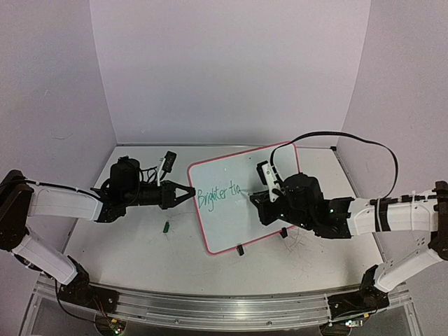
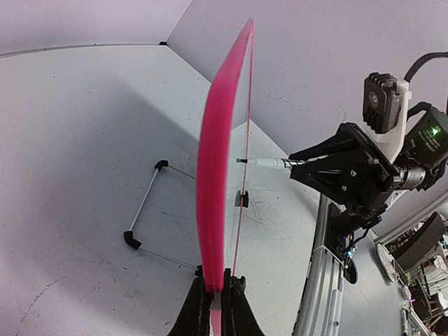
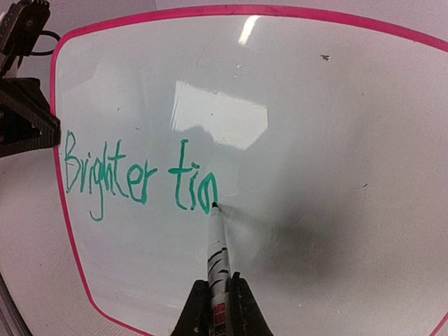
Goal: Write a sentence on the whiteboard
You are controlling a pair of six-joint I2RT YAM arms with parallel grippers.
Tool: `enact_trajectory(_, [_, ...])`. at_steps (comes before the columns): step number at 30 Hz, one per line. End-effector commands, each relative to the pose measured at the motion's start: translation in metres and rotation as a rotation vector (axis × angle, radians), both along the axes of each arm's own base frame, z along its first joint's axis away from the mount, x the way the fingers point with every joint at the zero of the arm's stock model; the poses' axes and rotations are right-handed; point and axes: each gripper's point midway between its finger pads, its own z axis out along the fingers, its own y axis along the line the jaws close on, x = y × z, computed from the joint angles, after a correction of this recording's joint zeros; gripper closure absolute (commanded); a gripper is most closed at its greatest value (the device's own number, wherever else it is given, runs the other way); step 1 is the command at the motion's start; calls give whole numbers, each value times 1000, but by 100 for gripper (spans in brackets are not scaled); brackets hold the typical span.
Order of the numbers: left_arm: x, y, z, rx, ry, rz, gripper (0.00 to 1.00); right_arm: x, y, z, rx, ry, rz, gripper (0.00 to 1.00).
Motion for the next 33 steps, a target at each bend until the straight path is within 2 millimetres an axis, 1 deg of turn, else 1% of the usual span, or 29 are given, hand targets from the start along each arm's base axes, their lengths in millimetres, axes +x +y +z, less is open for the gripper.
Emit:
enact_trajectory(1, [2, 0, 27, -35, -80, 2, 100, 16, 5, 22, 31, -62, -46, 100])
enact_trajectory(8, [2, 1, 27, -34, -81, 7, 100, 21, 4, 27, 36, -77, -67, 100])
enact_trajectory(15, [2, 0, 26, -33, -81, 5, 100, 24, -2, 31, 42, -87, -105, 100])
enact_trajectory(22, [3, 1, 26, -31, -82, 7, 100, 17, -4, 25, 41, -55, -84, 100])
enact_trajectory(29, [3, 0, 24, -29, -77, 5, 100, 8, -6, 11, 26, -13, -61, 100])
enact_trajectory(33, [3, 0, 25, -30, -80, 5, 100, 5, -9, 7, 26, 3, -59, 100])
